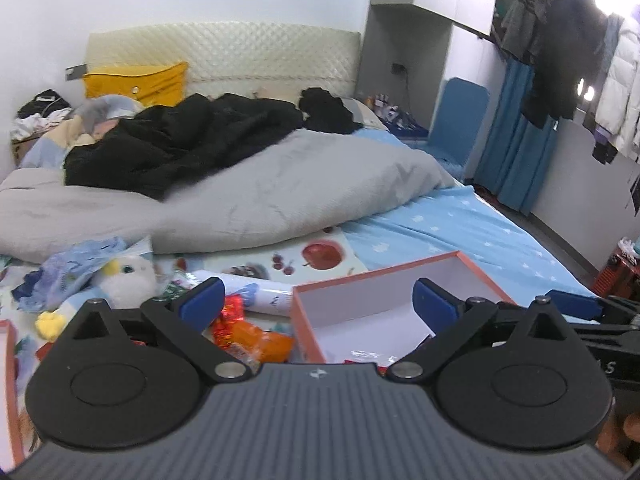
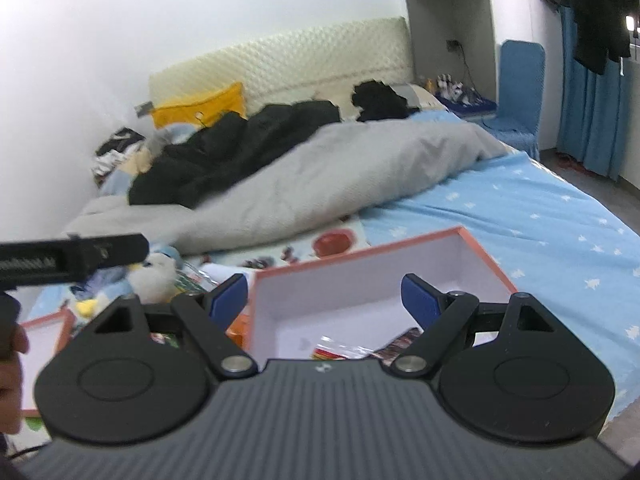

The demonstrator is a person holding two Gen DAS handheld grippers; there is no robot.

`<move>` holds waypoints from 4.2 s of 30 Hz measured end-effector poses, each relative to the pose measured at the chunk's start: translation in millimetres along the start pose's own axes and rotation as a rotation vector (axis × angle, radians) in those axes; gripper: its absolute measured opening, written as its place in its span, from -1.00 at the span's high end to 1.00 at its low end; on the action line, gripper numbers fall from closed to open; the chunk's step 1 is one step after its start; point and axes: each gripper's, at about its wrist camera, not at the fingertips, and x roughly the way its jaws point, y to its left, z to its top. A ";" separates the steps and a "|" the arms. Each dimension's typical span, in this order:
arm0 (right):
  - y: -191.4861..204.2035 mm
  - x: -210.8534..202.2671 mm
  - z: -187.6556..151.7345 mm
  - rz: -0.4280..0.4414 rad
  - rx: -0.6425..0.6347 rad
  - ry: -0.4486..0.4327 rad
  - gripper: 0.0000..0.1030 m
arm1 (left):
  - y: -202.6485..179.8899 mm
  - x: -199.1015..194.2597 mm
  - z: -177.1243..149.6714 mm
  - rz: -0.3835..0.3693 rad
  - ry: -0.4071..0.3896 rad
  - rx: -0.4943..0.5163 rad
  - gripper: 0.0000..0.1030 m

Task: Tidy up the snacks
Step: 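Lift both tools out of the pink box back over the snack pile, then reach the right tool to the orange candy bag while the left tool lowers onto a meat packet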

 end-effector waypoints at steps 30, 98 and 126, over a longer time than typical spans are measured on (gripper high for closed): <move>112.3 -30.1 -78.0 0.208 -0.117 0.026 -0.66 | 94.4 -116.7 -113.1 0.210 -0.015 -0.196 -0.98; 178.6 269.6 -137.5 -0.191 0.000 0.188 -0.99 | 310.2 130.3 -214.8 0.076 0.218 -0.101 -0.97; 173.2 263.8 -151.1 -0.080 -0.118 0.252 -0.61 | 295.2 115.2 -223.2 0.064 0.255 -0.091 -0.06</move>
